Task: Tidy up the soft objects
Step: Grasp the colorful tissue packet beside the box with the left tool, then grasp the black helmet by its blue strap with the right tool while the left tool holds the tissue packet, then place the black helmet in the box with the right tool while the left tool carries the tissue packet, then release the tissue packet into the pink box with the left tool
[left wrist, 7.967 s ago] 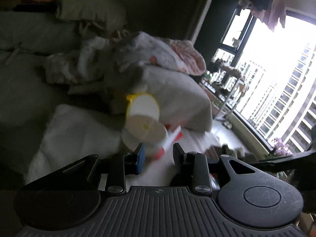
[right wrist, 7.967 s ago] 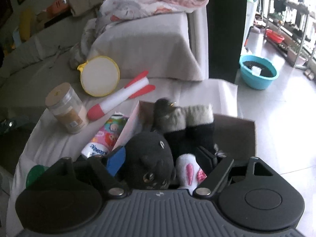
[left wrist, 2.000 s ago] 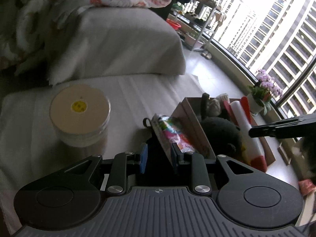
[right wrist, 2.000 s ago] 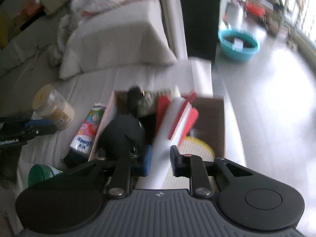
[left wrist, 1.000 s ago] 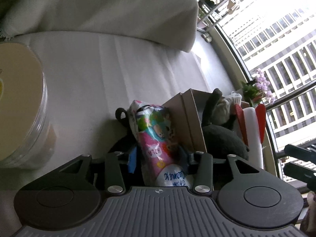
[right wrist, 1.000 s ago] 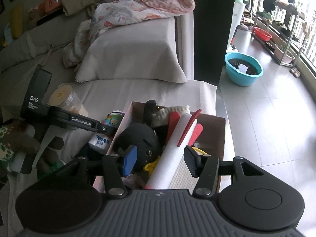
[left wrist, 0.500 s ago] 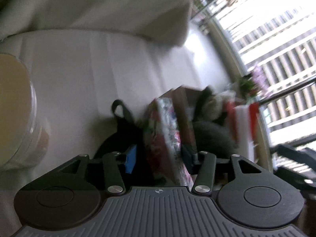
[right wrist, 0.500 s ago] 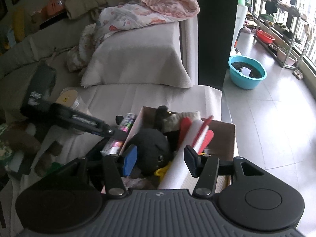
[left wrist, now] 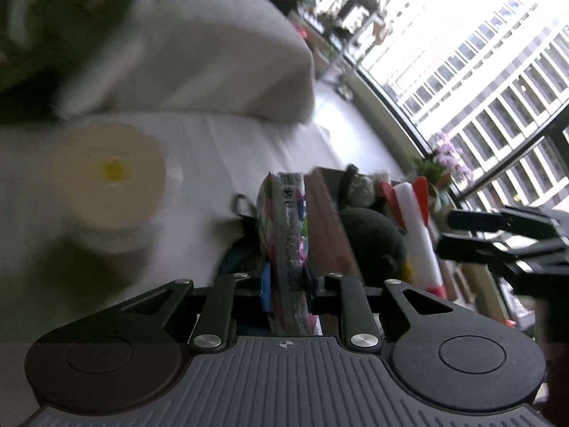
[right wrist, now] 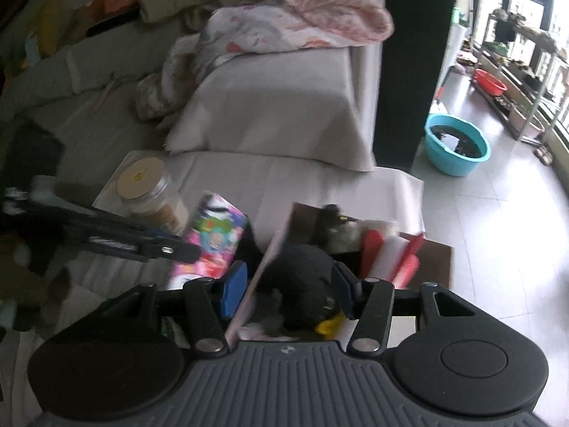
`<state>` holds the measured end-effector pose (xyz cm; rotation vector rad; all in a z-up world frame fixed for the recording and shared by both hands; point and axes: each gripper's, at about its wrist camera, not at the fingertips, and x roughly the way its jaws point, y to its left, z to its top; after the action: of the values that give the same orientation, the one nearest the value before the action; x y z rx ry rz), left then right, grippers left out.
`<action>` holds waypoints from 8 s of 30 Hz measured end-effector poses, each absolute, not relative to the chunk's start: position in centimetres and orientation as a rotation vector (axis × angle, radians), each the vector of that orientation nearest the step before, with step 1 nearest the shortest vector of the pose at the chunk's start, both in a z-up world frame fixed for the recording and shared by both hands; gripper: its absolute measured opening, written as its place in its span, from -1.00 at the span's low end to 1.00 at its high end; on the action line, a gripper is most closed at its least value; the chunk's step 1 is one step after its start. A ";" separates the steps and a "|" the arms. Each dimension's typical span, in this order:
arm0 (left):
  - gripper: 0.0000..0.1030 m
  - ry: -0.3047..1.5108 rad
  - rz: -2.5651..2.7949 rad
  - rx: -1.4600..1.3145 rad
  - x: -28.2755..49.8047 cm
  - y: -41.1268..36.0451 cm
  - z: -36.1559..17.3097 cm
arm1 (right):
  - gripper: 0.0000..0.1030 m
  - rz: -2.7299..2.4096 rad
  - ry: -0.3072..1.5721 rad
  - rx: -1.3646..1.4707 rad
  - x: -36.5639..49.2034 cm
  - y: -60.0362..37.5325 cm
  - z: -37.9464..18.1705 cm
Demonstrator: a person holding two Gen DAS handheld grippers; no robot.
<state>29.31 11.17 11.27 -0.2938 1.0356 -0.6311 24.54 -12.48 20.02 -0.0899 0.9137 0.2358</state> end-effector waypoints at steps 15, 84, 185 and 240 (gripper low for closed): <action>-0.58 0.958 -0.375 -0.213 21.1 23.9 10.8 | 0.05 0.274 1.216 -0.292 32.5 0.6 10.5; -0.40 0.929 -0.345 -0.319 19.5 23.4 6.7 | 0.71 0.171 1.292 -0.104 37.3 2.6 8.2; -0.47 0.909 -0.713 0.095 25.4 -3.5 15.1 | 0.56 0.337 0.842 0.145 25.4 -22.6 15.9; -0.48 0.986 -0.673 0.169 26.0 -4.8 13.0 | -0.01 0.189 0.725 0.168 23.8 -24.0 14.4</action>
<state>26.04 -4.84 13.05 0.1690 0.9856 -0.6730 23.77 -23.96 14.35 0.1676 0.7250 0.1894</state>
